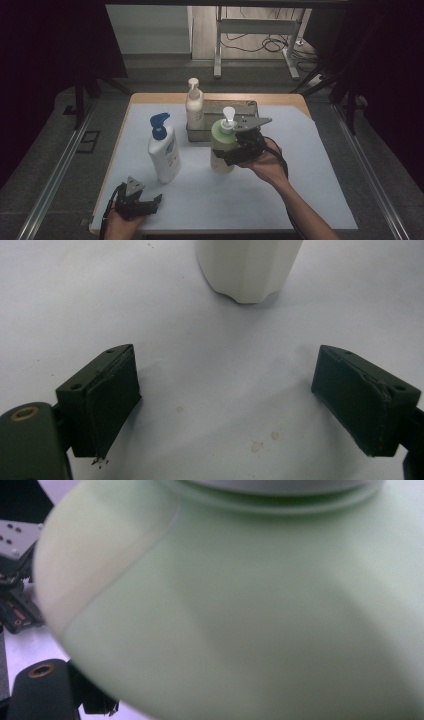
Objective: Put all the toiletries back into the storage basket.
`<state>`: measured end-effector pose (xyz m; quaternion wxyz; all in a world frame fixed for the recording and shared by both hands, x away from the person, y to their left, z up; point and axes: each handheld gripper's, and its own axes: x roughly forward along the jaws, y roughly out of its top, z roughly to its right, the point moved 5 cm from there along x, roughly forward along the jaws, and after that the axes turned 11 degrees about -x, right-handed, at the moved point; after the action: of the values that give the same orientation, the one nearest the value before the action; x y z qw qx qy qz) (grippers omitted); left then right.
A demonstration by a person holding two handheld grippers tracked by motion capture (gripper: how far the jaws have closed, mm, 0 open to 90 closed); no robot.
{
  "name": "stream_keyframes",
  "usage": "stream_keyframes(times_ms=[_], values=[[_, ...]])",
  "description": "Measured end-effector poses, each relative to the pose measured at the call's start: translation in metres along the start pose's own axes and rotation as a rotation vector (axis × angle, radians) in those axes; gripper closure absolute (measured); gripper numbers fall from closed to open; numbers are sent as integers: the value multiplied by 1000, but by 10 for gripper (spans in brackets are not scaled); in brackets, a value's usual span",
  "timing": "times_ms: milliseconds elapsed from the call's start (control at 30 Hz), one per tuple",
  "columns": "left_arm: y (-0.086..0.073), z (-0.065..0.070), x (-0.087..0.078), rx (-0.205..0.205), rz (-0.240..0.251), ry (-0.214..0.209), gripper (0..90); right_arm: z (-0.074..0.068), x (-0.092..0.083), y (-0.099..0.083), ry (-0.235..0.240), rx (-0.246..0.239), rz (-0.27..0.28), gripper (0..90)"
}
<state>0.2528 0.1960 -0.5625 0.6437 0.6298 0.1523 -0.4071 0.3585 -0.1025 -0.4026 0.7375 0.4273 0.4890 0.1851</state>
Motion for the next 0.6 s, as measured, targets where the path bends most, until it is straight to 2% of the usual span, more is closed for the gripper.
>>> stream_keyframes(times_ms=[333,600], values=[[0,0,0,0,-1,0,114,19,1,16,-41,13,8,123],[0,0,0,0,-1,0,114,31,5,26,-53,19,4,123]])
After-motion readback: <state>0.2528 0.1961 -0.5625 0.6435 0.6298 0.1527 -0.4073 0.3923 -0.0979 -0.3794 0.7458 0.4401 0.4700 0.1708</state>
